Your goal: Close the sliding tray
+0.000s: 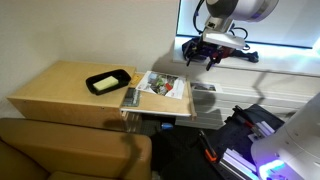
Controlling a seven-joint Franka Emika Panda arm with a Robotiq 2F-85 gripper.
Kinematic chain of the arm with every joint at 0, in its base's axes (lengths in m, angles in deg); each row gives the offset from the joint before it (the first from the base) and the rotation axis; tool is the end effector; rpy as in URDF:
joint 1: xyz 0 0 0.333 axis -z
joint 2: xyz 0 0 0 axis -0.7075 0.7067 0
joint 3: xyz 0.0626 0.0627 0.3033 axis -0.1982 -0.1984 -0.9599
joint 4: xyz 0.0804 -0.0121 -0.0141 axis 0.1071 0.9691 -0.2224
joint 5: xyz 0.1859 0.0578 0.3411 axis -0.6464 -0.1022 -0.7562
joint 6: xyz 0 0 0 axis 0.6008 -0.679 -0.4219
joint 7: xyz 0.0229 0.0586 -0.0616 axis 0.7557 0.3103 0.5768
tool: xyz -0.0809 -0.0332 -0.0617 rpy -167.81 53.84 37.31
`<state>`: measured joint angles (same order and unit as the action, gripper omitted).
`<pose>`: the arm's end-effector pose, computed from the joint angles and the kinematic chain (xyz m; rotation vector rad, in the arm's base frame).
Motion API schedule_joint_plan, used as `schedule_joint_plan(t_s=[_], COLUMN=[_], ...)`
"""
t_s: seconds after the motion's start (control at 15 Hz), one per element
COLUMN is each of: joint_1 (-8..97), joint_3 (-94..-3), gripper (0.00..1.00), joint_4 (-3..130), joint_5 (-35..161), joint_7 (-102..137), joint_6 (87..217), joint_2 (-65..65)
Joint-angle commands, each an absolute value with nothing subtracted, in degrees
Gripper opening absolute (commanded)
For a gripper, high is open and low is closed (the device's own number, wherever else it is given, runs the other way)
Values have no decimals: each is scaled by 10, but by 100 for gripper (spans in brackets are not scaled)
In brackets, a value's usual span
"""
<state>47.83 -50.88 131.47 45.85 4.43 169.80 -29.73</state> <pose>0.3806 -0.0357 0.2837 -2.8631 0.8903 -0.1236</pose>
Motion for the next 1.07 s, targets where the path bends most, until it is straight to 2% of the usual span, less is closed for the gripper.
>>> schedule_joint_plan(t_s=[0.0,0.27,0.47,0.6,0.73,1.0], joint_1=[502,584,587,558,557,576], joint_3=[-515,-483,-420,-400,-433,-485], gripper=[100,100,100,100,100,100], joint_4=[1297,1282,1248,1219,1203,1153], joint_5=[494,609,659,607,522,401], joint_7=[19,-92,-176,-186,-163,-139], joint_6=[1692,1786,1826,1854,1892,1850], joint_2=[-262,-141,-53,-8,32,102])
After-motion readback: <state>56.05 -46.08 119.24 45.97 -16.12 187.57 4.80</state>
